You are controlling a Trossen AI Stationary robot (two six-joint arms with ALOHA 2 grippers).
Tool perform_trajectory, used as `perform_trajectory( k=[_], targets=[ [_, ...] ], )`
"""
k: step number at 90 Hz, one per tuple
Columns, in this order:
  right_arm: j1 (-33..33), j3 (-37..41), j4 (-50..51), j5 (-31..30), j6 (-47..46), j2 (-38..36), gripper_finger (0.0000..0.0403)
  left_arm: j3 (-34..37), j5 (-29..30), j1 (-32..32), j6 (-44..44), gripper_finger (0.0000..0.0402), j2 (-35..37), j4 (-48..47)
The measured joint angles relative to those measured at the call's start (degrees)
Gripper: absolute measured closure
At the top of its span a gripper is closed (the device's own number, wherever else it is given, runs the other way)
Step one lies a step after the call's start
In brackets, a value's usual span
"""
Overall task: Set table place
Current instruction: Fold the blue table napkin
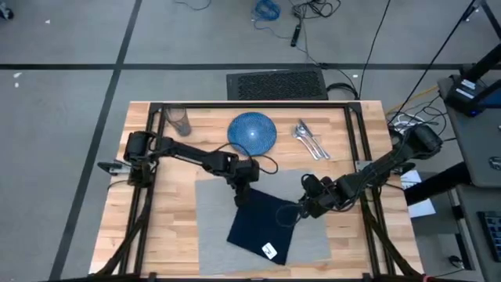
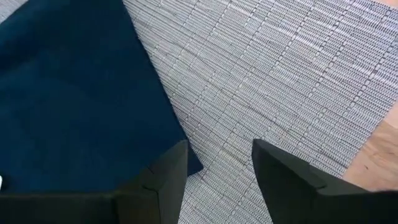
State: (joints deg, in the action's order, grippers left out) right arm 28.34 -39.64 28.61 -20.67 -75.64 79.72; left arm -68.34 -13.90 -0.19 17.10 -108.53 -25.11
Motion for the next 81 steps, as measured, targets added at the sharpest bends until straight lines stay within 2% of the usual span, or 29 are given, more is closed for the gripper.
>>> perform_trajectory(
  k=[13,25,48,81],
  targets=[
    [0.0,0.0,-0.2,0.3,-0.1,0.0,0.0236,0.0,-0.9,1.8,0.3,0.0306,0.0,-0.7],
    [0.0,0.0,-4.2,4.8,-0.1,0.0,0.0236,0.0,-1.3,2.3,0.5,0.0282,0.1,-3.0],
    [1.0,0.0,-19.5,5.6,1.5,1.3,0.0262,-0.1,-0.9,0.3,1.6,0.0287,0.1,-1.5],
    [-2.6,0.0,-37.1,7.3,3.6,14.9,0.0339,0.6,1.1,0.0,-6.4,0.0291,-0.4,1.2]
  ],
)
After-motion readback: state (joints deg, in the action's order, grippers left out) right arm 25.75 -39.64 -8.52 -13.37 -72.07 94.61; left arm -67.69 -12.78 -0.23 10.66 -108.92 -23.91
